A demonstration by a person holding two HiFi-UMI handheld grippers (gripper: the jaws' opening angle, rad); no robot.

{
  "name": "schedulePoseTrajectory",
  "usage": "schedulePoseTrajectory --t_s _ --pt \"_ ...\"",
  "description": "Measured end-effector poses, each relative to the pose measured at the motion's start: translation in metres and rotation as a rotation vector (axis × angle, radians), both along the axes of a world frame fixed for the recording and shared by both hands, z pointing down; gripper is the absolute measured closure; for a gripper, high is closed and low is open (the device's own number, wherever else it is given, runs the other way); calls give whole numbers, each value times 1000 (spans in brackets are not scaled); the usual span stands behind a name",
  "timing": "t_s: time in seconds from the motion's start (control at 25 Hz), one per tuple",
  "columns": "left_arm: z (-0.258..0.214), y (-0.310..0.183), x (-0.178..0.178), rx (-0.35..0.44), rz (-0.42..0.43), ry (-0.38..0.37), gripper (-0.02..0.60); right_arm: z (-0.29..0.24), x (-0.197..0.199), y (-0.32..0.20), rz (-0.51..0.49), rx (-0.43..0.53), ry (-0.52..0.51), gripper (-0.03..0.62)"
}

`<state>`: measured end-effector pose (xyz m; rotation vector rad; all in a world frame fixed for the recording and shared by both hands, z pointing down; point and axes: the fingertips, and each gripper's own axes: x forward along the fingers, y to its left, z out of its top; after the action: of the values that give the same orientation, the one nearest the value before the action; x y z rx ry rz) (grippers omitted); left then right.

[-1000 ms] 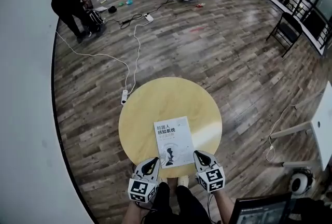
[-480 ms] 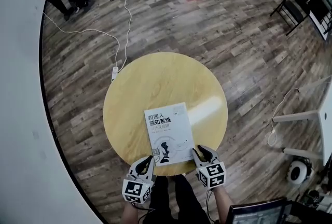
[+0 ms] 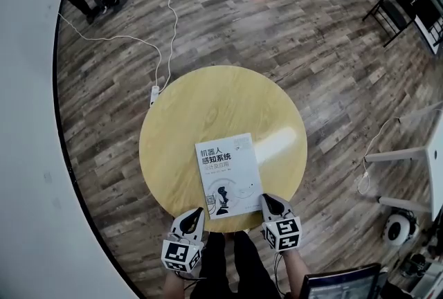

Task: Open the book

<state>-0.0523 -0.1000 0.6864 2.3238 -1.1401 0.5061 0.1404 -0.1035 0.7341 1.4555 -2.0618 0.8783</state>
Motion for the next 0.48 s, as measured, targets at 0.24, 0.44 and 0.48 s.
schedulePoseTrajectory --t_s 0.24,0.44,0.48 --pt "-9 -1 -2 26 -16 6 578 -50 -20 -1 -42 116 -41 589" --pt "-39 2 -29 81 -96 6 578 -108 -82 3 -177 232 -68 589" --pt "-46 4 -39 93 -119 6 579 -116 -98 4 -207 248 -67 589"
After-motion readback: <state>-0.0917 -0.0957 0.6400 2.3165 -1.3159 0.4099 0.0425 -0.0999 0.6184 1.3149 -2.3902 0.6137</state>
